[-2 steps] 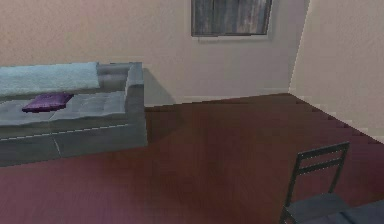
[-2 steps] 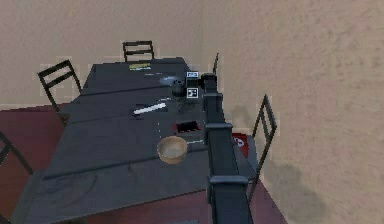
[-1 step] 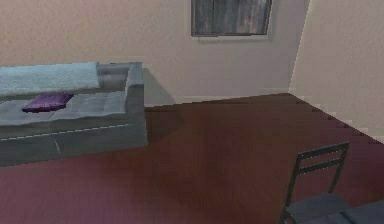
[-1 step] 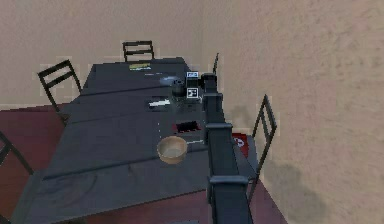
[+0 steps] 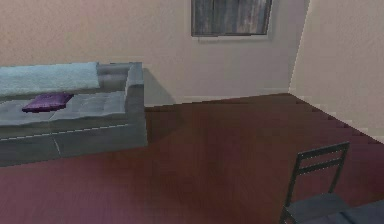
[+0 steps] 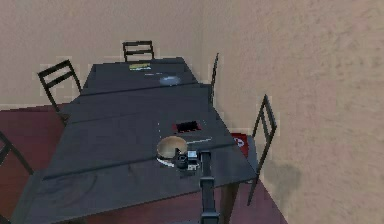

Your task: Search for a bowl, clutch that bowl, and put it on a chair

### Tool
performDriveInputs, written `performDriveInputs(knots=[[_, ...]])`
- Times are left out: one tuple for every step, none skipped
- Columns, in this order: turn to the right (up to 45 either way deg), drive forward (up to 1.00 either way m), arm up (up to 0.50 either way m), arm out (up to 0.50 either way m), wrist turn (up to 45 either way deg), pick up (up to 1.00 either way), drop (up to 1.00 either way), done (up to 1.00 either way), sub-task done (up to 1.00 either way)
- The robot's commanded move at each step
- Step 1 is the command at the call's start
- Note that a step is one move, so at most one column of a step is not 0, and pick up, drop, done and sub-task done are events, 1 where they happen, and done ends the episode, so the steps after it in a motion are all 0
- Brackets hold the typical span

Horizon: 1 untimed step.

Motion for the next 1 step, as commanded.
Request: performDriveInputs(knots=[[0.0, 0.00, 0.00, 0.00, 0.0, 1.00, 0.00, 0.00, 0.00]])
